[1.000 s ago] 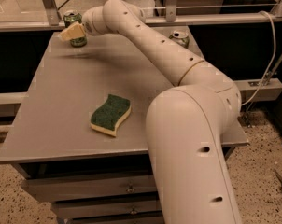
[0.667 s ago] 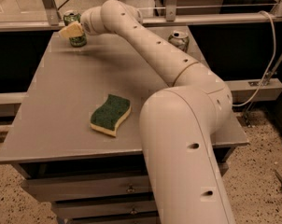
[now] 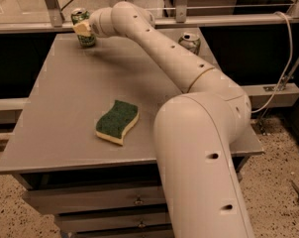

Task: Knock green can over

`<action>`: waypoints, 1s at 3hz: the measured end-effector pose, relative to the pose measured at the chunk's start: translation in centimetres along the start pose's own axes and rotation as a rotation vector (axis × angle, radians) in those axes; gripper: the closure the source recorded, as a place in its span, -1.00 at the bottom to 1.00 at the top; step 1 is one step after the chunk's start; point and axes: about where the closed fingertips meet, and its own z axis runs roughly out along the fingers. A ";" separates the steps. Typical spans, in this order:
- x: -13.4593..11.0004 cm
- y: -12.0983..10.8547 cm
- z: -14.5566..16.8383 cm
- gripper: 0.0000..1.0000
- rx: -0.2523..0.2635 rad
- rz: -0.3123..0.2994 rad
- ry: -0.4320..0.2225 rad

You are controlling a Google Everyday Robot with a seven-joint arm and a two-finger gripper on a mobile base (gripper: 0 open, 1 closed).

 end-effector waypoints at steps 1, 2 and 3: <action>-0.5 0.0 -2.9 0.76 -0.001 0.001 -0.036; -0.8 0.3 -7.9 1.00 -0.039 -0.019 -0.047; 0.0 0.8 -16.2 1.00 -0.117 -0.150 0.067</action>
Offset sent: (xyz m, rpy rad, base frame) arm -0.1190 -0.1202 0.0341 -0.0644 -0.0131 0.1733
